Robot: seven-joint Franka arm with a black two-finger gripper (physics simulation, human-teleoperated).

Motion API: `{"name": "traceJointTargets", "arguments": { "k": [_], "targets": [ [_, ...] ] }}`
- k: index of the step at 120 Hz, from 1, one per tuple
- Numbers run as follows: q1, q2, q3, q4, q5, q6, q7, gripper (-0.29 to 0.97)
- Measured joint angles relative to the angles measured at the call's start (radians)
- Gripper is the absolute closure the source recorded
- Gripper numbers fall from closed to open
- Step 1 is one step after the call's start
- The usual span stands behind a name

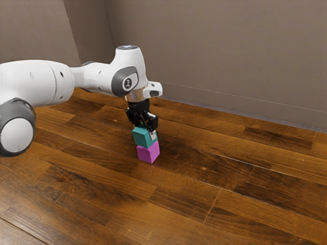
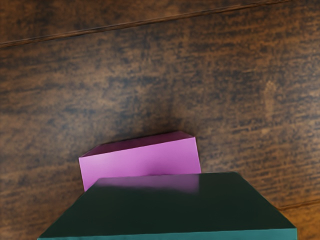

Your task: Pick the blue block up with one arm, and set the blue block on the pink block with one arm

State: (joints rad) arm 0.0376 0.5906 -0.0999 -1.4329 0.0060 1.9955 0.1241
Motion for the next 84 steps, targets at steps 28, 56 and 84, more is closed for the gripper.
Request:
{"name": "traceJointTargets", "arguments": {
  "k": [28,56,84],
  "targets": [
    [-0.005,0.018,0.0,0.029,0.0,-0.014,0.018,0.35],
    [-0.007,0.025,0.002,0.036,0.0,-0.026,0.031,0.35],
    [-0.007,0.026,0.003,0.035,0.0,-0.031,0.04,0.35]
  ]
}}
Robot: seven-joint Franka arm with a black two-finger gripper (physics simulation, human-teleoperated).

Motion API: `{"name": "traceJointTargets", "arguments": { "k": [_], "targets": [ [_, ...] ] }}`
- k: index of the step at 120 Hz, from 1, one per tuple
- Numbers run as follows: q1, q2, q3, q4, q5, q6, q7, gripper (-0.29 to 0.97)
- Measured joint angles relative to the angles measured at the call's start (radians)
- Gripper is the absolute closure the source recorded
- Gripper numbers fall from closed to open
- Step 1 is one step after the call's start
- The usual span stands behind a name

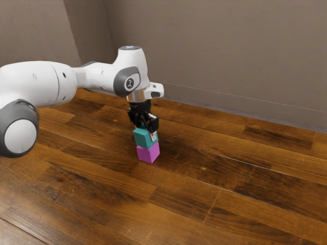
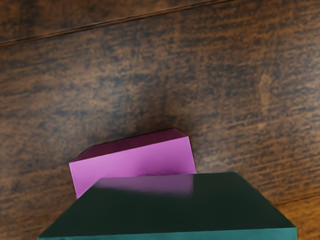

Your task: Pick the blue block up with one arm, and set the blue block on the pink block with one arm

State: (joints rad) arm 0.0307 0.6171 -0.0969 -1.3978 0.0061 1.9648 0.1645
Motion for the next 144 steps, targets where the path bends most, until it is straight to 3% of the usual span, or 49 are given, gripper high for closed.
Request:
{"name": "traceJointTargets", "arguments": {
  "k": [64,91,115,144],
  "targets": [
    [0.0,0.01,0.005,0.001,0.002,-0.002,0.012,0.35],
    [0.0,0.025,0.006,0.011,-0.013,-0.007,0.032,0.15],
    [0.0,0.018,0.008,0.039,-0.017,-0.028,0.046,0.06],
    [0.0,-0.137,0.007,0.049,-0.018,-0.122,0.05,0.02]
  ]
}}
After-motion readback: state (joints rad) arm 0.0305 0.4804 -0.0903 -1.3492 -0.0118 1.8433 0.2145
